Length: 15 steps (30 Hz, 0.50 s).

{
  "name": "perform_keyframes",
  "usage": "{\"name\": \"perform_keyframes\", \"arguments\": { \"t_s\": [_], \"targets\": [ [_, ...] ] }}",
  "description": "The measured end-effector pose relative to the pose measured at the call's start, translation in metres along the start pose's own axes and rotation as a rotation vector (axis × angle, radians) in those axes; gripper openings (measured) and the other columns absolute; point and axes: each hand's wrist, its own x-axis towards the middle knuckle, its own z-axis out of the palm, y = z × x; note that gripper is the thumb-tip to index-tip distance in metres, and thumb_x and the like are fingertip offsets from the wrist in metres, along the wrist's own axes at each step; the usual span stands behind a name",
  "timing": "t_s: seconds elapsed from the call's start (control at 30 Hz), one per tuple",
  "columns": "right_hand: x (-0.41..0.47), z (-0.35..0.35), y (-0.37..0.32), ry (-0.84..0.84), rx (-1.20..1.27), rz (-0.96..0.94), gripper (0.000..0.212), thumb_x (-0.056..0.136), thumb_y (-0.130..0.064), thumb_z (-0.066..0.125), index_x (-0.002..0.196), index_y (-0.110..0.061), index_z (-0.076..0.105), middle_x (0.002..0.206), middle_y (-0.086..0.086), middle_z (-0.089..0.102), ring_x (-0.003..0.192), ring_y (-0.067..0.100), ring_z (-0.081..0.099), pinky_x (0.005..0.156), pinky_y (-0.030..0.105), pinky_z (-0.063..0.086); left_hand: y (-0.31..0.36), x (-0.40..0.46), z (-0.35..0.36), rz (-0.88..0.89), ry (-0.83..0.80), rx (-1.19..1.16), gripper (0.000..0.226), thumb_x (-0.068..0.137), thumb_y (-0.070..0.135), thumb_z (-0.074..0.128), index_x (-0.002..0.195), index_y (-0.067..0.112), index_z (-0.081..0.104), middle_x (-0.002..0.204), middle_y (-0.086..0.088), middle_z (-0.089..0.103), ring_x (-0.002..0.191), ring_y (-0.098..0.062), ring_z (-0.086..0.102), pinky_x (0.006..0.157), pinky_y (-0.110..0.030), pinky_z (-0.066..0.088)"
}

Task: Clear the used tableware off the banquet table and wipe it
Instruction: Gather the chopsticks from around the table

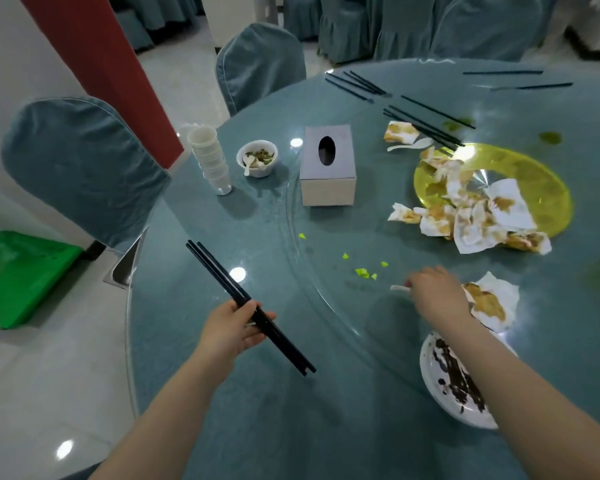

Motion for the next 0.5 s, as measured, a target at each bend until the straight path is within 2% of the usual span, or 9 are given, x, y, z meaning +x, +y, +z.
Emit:
{"name": "perform_keyframes", "arguments": {
  "t_s": [0.13, 0.23, 0.33, 0.5],
  "targets": [
    [-0.004, -0.002, -0.003, 0.111, 0.270, -0.033, 0.020, 0.094, -0.027, 0.055, 0.105, -0.022, 0.071, 0.100, 0.001, 0.058, 0.102, 0.024, 0.048, 0.081, 0.034, 0.041, 0.005, 0.009, 0.018, 0.012, -0.024, 0.015, 0.013, 0.100, 0.017, 0.046, 0.097, 0.007, 0.055, 0.083, -0.009, 0.074, 0.072, -0.017, 0.071, 0.062, -0.026, 0.054],
    [-0.010, -0.017, -0.002, 0.295, 0.401, -0.024, 0.015, 0.090, -0.021, 0.062, 0.095, -0.015, 0.074, 0.087, 0.005, 0.057, 0.089, 0.029, 0.052, 0.071, 0.038, 0.042, 0.013, 0.014, 0.033, 0.033, -0.061, 0.024, 0.013, 0.100, 0.017, 0.047, 0.097, 0.008, 0.055, 0.077, -0.006, 0.074, 0.069, -0.016, 0.071, 0.062, -0.026, 0.055],
    [-0.011, -0.032, 0.003, 0.388, 0.477, -0.030, 0.008, 0.086, -0.014, 0.064, 0.088, -0.009, 0.071, 0.078, 0.008, 0.062, 0.078, 0.033, 0.058, 0.065, 0.039, 0.046, 0.024, 0.021, 0.049, 0.048, -0.087, 0.032, 0.013, 0.099, 0.016, 0.048, 0.098, 0.006, 0.056, 0.078, -0.006, 0.075, 0.069, -0.016, 0.071, 0.062, -0.026, 0.054],
    [0.001, -0.047, 0.020, 0.425, 0.599, 0.116, 0.007, 0.089, -0.015, 0.058, 0.092, -0.012, 0.065, 0.087, 0.004, 0.067, 0.081, 0.027, 0.060, 0.065, 0.037, 0.047, 0.058, 0.042, 0.079, 0.101, -0.147, 0.030, 0.013, 0.101, 0.015, 0.044, 0.096, 0.007, 0.054, 0.078, -0.008, 0.074, 0.072, -0.017, 0.071, 0.059, -0.025, 0.055]
  ]
}}
